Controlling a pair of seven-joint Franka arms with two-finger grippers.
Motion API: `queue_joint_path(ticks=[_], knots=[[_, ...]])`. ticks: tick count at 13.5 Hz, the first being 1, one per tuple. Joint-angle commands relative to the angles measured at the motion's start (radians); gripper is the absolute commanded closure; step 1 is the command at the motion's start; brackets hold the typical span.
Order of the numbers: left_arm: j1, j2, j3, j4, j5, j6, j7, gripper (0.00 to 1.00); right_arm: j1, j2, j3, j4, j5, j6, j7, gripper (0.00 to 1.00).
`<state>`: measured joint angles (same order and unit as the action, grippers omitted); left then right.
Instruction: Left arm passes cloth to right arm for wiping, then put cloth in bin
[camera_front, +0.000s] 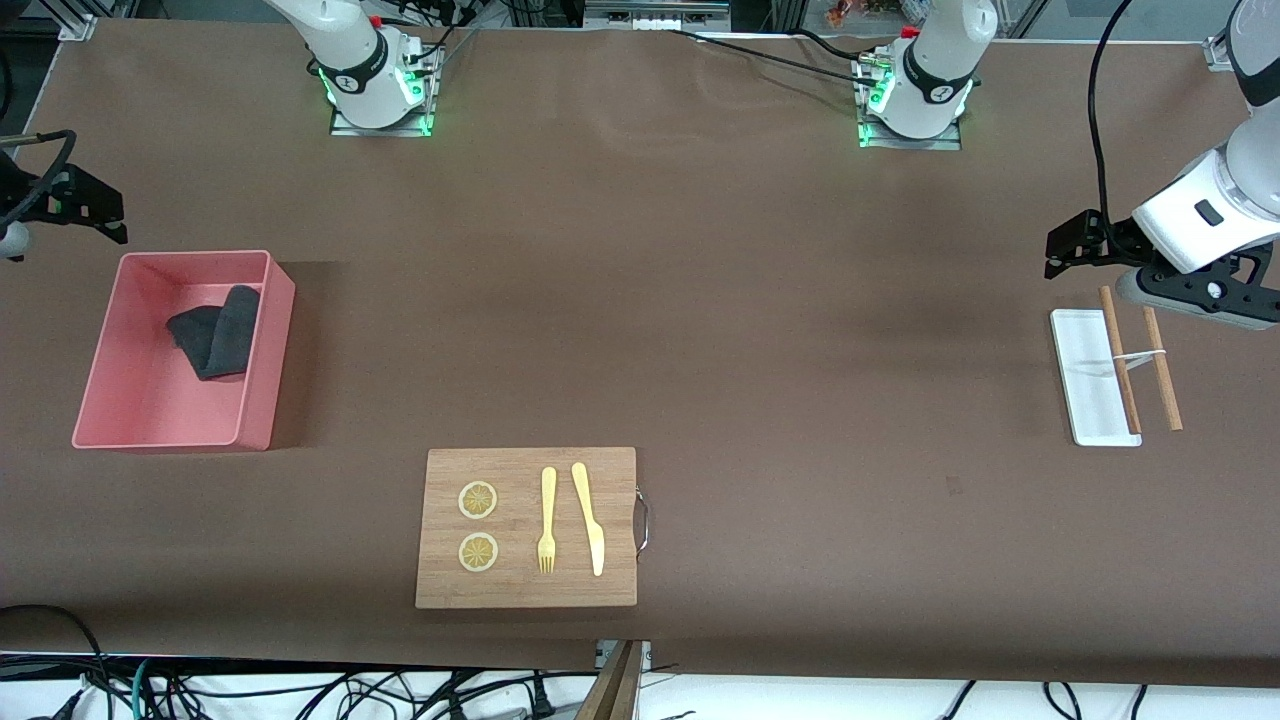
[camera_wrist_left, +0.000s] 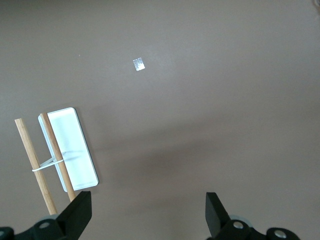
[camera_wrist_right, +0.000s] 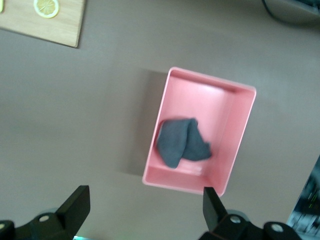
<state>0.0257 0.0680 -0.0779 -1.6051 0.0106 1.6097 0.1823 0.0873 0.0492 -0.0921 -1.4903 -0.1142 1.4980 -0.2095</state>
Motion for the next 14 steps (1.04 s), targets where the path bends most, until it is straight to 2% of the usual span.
queue_joint_path(ticks=[1,2,6,14], knots=[[-0.003,0.013,0.001,0.030,-0.008,-0.017,-0.003,0.00,-0.029,-0.023,0.022,-0.021,0.042,-0.047,0.087,0.00],[-0.003,0.012,0.001,0.030,-0.008,-0.016,-0.003,0.00,-0.050,-0.022,0.022,-0.022,0.075,-0.064,0.088,0.00],[-0.003,0.012,0.001,0.030,-0.008,-0.017,-0.003,0.00,-0.054,-0.020,0.022,-0.022,0.111,-0.087,0.098,0.00],[-0.003,0.013,0.001,0.030,-0.008,-0.016,-0.003,0.00,-0.054,0.000,0.012,-0.008,0.113,-0.107,0.088,0.00]])
